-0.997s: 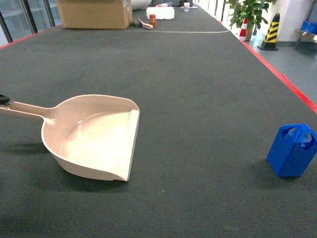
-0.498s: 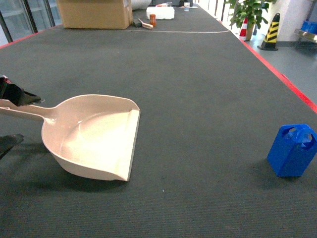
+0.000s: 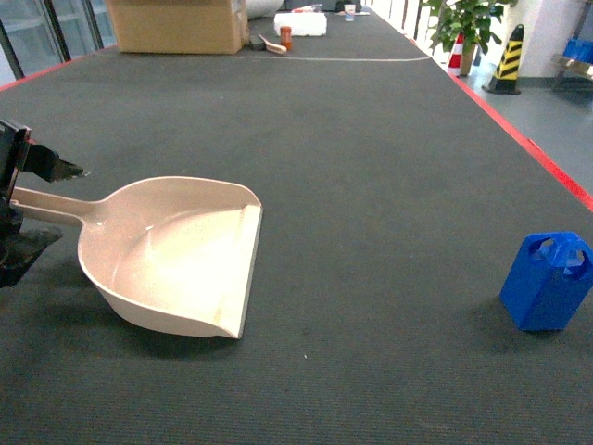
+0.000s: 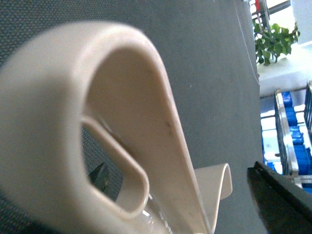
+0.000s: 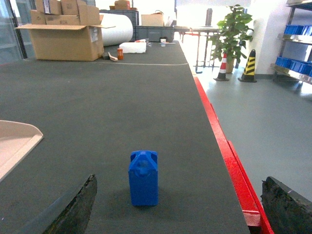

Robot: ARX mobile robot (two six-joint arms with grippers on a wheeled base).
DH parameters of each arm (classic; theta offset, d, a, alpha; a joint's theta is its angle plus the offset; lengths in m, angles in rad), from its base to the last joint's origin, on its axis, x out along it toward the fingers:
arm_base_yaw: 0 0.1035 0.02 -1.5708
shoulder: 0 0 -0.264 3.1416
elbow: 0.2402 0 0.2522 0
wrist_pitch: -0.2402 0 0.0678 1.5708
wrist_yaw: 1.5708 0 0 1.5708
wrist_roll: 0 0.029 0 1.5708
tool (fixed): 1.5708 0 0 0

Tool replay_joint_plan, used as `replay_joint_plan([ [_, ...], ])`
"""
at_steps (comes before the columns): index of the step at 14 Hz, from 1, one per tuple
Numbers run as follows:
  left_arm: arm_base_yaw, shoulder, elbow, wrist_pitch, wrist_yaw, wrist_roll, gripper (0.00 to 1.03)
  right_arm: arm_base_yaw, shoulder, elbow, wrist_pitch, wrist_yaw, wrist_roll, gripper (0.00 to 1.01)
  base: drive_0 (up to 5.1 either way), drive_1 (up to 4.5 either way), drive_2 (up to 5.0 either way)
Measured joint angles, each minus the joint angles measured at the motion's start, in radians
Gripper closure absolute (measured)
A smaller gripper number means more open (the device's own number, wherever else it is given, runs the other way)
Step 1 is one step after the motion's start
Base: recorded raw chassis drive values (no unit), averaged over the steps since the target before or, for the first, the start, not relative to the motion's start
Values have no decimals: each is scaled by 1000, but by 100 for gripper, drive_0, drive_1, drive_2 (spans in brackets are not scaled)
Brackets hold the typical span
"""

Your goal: Place part in tray to right shelf

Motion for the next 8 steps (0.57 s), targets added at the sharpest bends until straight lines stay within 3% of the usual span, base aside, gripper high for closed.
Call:
replay_joint_plan([
  [5,32,72,77,32,2,-69,78,0,0,0,0,0,0,3,0,0,0],
  [6,34,71,76,67,8,-113,85,0,0,0,0,0,0,3,0,0,0],
  [8,18,19,3,138,20,-143,87,0,0,0,0,0,0,3,0,0,0],
])
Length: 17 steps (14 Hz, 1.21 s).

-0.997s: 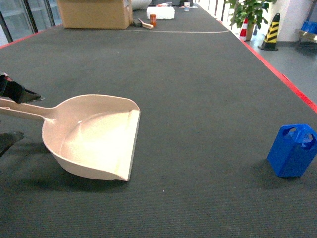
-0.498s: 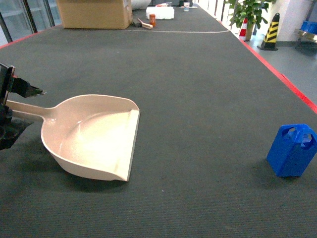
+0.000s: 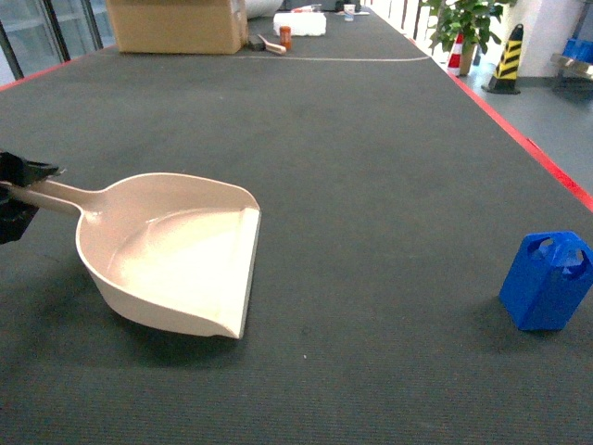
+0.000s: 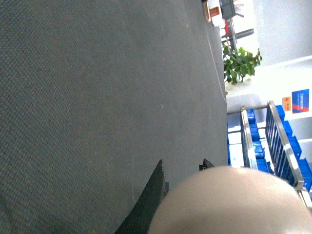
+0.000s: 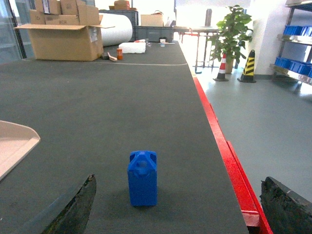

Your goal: Place part in tray to right shelf

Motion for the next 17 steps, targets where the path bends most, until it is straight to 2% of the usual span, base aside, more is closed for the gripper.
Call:
replay_joint_plan([
  [2,-43,-100,-117,74,37,-17,88,0,0,0,0,0,0,3,0,0,0],
  [5,-152,-267,-207,139,37,-120,88,0,0,0,0,0,0,3,0,0,0],
  [7,-242,-311,-236,138,16,-172,89,0,0,0,0,0,0,3,0,0,0],
  [9,-346,-341,-239,147,5,-199,89,0,0,0,0,0,0,3,0,0,0],
  [10,-375,-344,-239,150,18,-202,90,0,0,0,0,0,0,3,0,0,0],
  [11,-372,-343,-239,148,23,-205,91,0,0,0,0,0,0,3,0,0,0],
  [13,-332,-330,-238,129,2,-203,91,0,0,0,0,0,0,3,0,0,0],
  [15,-328,-321,-238,126,-5,-192,91,0,0,0,0,0,0,3,0,0,0],
  [16,-335,-321,-238,127,0,-192,91,20,20,16,-59,59,-13,3,0,0,0],
  [17,-340,-321,-238,127,3,-192,91,56,185,54,-39,166,-33,3,0,0,0],
])
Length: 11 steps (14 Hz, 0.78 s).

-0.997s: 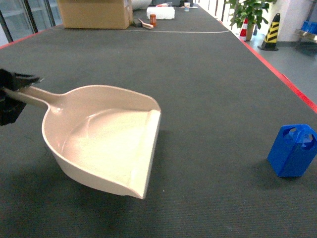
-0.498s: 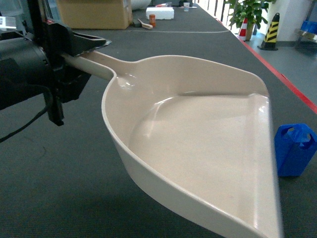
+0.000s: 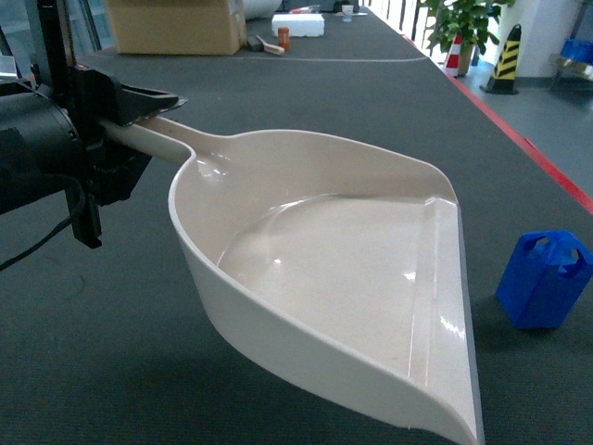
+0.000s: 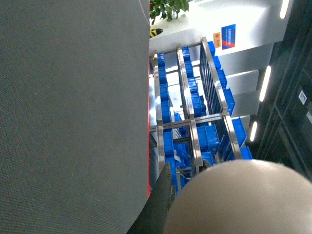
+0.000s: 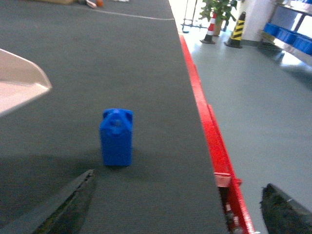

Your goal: Place part in tray to right shelf

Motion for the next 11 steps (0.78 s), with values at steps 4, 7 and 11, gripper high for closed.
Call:
replay_joint_plan([
  [4,6,0,0,3,-4,0,91,2,691,246,336,-28,-20,3,0,0,0],
  [7,4,0,0,1,-2,0,91,52,1069,432,348,-57,-31,3,0,0,0],
  [11,5,0,0,1,-2,0,91,75,1371,642,331,-35,-33,3,0,0,0],
])
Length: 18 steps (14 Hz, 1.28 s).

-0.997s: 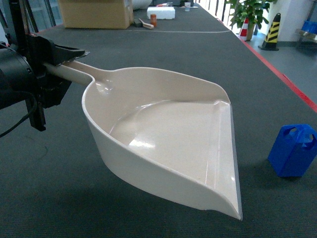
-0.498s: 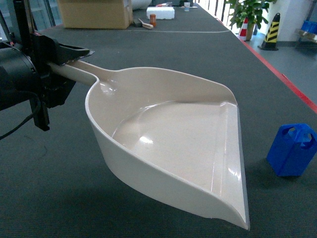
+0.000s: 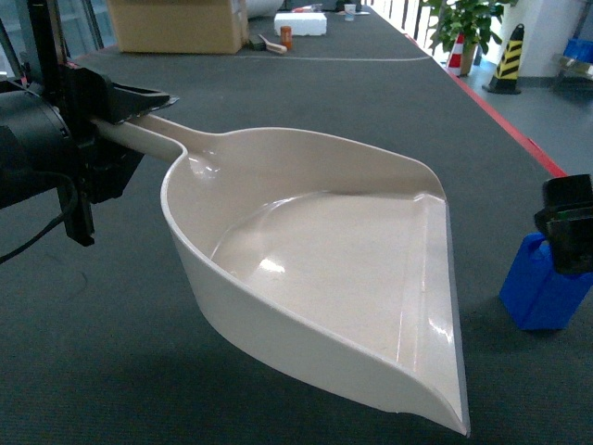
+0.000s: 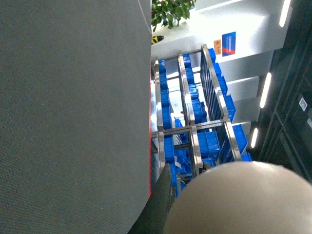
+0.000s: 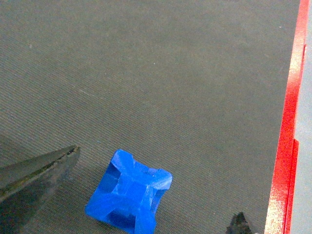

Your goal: Place part in tray to right shelf

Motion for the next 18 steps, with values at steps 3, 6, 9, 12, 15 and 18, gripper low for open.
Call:
replay_joint_plan([
  [3,0,0,0,0,0,0,91,0,166,114,-32,-11,51,3,0,0,0],
  [6,0,0,0,0,0,0,91,8,275,152,-50,11,101,8,0,0,0],
  [9,0,0,0,0,0,0,91,20,235,79,26,84,93,47,0,0,0],
  [12,0,0,0,0,0,0,91,65,-73,-17,-42,64,69,54,0,0,0],
  [15,0,0,0,0,0,0,91,261,-253,85,-79,41,81,54,0,0,0],
  [18,0,0,0,0,0,0,91,471,-114,190,-89,45,105,54,0,0,0],
])
